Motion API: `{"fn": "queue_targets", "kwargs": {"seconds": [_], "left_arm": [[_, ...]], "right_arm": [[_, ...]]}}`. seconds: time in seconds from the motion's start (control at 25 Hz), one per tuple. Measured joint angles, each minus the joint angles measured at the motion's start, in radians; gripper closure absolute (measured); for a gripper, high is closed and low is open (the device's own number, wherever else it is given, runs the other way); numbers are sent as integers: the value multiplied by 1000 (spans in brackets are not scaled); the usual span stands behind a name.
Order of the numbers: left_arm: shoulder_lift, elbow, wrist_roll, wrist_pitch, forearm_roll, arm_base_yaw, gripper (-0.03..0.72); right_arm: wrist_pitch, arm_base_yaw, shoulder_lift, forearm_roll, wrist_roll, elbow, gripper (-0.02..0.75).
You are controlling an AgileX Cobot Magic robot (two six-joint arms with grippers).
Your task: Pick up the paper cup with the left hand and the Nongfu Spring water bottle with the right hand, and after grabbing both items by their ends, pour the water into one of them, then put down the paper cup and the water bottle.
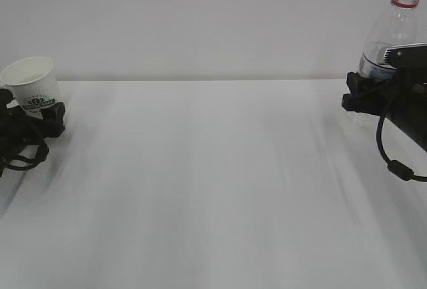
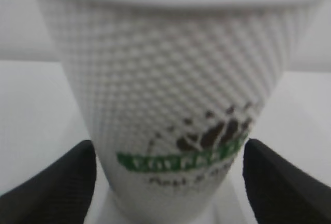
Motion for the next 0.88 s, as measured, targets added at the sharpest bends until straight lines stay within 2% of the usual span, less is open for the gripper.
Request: {"fn": "queue_targets", "kwargs": {"seconds": [0.32, 0.64, 0.72, 0.88], "left_arm": [[-69, 180, 0, -7, 0, 0, 34], [-322, 350, 0, -7, 11, 0, 36], [-399, 377, 0, -7, 31, 0, 40], [-576, 428, 0, -7, 165, 0, 46]], "right_arm": [[0, 0, 0, 0, 0, 0, 253], [0, 0, 0, 0, 0, 0, 253], [0, 0, 0, 0, 0, 0, 253], [0, 0, 0, 0, 0, 0, 253]]}}
